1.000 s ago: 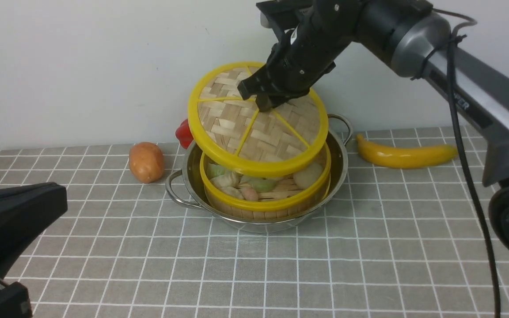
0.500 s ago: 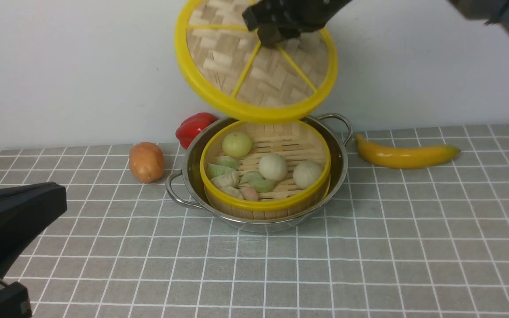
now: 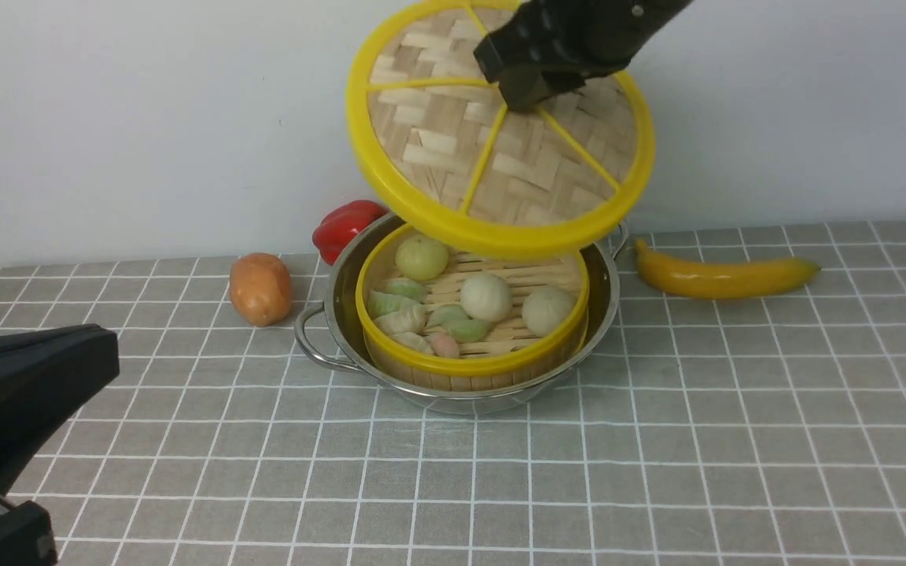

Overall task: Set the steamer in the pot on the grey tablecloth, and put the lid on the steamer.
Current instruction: 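Place the bamboo steamer lid onto the steamer basket in the pot with the right gripper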

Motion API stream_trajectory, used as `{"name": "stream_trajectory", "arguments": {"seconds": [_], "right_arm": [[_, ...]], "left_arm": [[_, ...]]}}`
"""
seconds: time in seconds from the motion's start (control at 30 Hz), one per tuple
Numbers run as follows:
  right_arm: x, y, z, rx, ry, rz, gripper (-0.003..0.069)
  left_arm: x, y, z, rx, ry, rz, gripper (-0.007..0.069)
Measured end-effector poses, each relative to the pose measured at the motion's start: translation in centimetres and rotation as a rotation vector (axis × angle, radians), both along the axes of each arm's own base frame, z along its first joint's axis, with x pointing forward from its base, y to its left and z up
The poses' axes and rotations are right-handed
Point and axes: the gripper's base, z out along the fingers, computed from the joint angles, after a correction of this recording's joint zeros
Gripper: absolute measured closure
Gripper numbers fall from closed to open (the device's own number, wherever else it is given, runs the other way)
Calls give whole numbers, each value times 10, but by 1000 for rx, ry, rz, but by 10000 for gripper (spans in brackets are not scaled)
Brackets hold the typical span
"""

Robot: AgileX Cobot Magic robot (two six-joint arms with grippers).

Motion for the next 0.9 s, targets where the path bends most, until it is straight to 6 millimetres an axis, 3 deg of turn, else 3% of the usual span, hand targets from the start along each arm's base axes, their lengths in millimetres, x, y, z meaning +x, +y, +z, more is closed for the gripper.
{"name": "stream_trajectory", "arguments": {"seconds": [0.23,0.3,0.43,0.9], "right_arm": [[26,12,-53,-92,75,13,517],[35,18,-78,-115,120,20,517],[42,23,-102,-140,161,30,517],[58,33,-131,-117,137,35,517]], "left_arm": [[0,0,0,0,0,0,647],[0,0,0,0,0,0,647],[0,0,0,0,0,0,647],[0,0,0,0,0,0,647]]}}
